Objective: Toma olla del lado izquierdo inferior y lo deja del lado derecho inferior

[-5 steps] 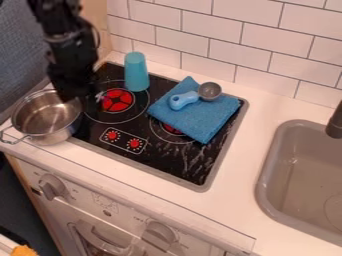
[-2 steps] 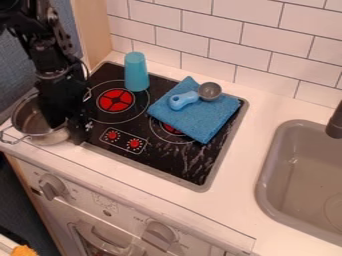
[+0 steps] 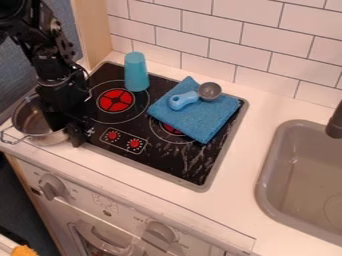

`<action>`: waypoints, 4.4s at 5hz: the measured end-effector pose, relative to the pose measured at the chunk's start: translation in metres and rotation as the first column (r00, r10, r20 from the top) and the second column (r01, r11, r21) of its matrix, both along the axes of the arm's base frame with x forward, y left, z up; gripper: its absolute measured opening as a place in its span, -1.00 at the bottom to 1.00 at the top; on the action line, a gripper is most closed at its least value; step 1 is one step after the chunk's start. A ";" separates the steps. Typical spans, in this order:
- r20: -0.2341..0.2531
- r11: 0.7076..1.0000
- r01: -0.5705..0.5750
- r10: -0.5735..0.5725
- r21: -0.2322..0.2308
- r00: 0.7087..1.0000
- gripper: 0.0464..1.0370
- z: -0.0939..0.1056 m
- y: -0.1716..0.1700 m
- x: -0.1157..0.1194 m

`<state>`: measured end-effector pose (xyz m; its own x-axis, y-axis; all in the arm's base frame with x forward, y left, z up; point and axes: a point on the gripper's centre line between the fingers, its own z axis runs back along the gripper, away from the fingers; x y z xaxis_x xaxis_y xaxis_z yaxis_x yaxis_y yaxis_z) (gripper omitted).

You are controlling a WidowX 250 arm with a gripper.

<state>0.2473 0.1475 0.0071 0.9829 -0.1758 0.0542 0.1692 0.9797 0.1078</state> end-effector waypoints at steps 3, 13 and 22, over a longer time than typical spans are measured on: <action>-0.024 1.000 -0.004 0.003 -0.020 1.000 -0.91 0.003 -0.003 0.000; -0.034 0.906 0.399 -0.398 0.141 0.917 -0.92 0.009 -0.214 -0.014; 0.141 0.961 0.275 -0.269 -0.022 0.953 0.93 0.113 -0.168 -0.003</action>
